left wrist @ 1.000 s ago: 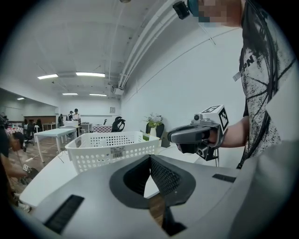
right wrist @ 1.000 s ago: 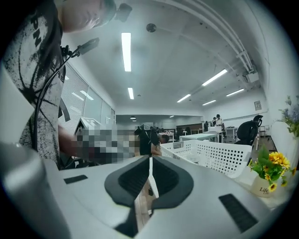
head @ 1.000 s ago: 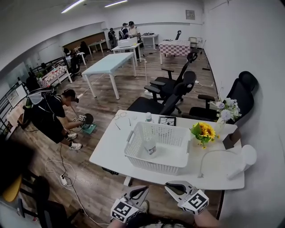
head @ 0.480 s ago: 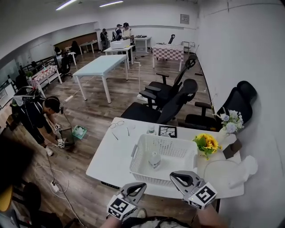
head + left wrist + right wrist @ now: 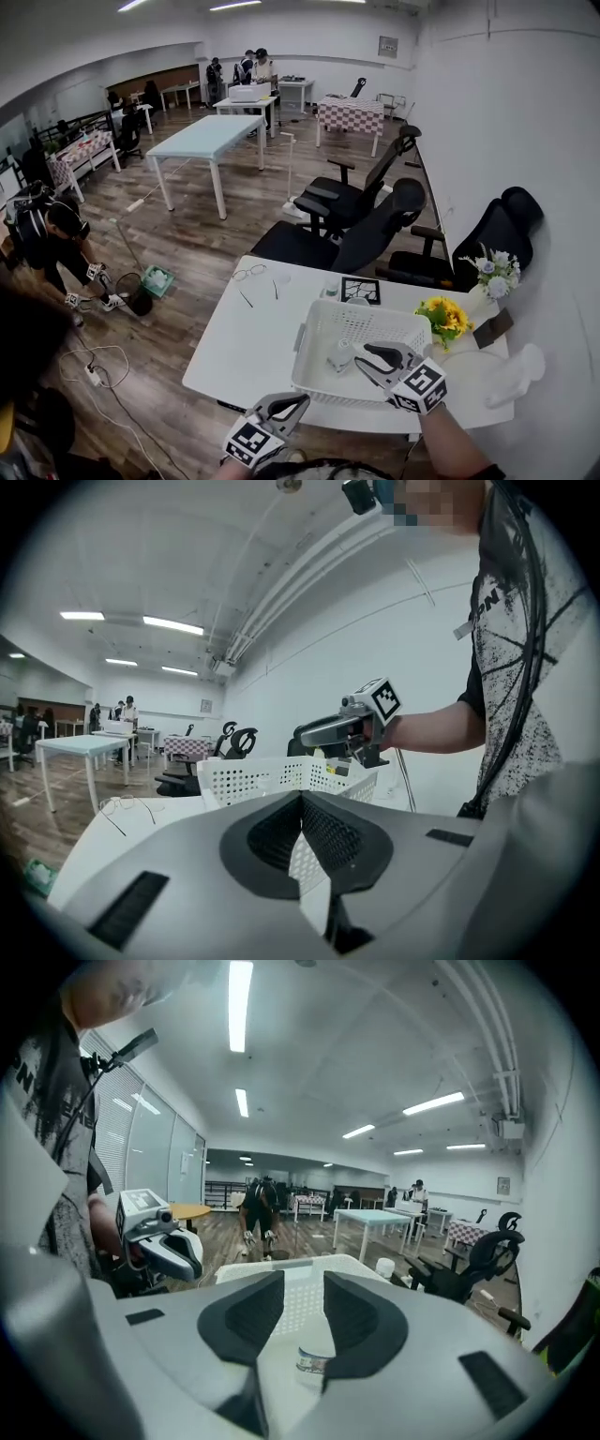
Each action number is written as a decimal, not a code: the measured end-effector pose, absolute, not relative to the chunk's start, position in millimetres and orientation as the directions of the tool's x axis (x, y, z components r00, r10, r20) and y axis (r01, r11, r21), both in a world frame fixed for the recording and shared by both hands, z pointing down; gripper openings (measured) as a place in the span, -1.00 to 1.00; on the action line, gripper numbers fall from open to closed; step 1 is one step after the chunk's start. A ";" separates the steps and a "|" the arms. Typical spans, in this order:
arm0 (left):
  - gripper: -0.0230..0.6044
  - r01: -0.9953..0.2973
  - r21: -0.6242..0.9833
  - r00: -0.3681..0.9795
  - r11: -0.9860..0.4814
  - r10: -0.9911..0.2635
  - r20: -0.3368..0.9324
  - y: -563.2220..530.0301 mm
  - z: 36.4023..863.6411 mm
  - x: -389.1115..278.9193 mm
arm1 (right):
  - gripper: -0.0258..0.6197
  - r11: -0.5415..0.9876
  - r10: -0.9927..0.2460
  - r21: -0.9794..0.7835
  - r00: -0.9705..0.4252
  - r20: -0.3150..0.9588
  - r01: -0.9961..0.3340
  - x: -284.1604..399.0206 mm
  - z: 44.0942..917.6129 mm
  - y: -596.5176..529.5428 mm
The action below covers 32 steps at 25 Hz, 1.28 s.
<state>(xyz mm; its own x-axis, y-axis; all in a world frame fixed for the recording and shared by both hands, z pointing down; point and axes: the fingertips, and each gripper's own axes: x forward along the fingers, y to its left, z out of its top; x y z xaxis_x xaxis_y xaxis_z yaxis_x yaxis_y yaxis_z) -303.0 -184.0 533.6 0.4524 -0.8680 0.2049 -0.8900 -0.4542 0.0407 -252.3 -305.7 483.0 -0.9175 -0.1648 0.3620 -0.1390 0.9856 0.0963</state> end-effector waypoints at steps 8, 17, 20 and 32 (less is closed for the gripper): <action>-0.89 -0.874 0.094 0.486 -0.477 -0.849 0.208 -189.1 548.7 -322.9 | -0.35 0.988 -0.150 0.102 -0.823 0.547 -0.112 -289.7 548.0 -337.4; -0.89 -0.868 0.150 0.497 -0.473 -0.832 0.246 -175.9 573.2 -335.6 | -0.35 0.988 -0.155 0.096 -0.802 0.577 -0.123 -313.3 570.7 -352.3; -0.89 -0.869 0.156 0.495 -0.470 -0.829 0.262 -170.9 578.9 -337.3 | -0.35 0.989 -0.145 0.083 -0.789 0.596 -0.120 -314.8 583.0 -353.0; -0.89 -0.882 0.166 0.471 -0.441 -0.838 0.277 -160.6 583.2 -345.7 | -0.40 0.989 -0.140 0.035 -0.825 0.547 -0.144 -318.6 587.5 -354.4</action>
<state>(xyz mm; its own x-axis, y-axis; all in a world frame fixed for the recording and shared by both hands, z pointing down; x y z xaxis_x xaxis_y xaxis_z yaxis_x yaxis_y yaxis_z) -345.7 -160.6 583.2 0.4707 -0.8377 0.2770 -0.8821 -0.4406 0.1663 -318.6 -354.4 587.5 -0.8252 -0.1399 0.5472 -0.1442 0.9889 0.0354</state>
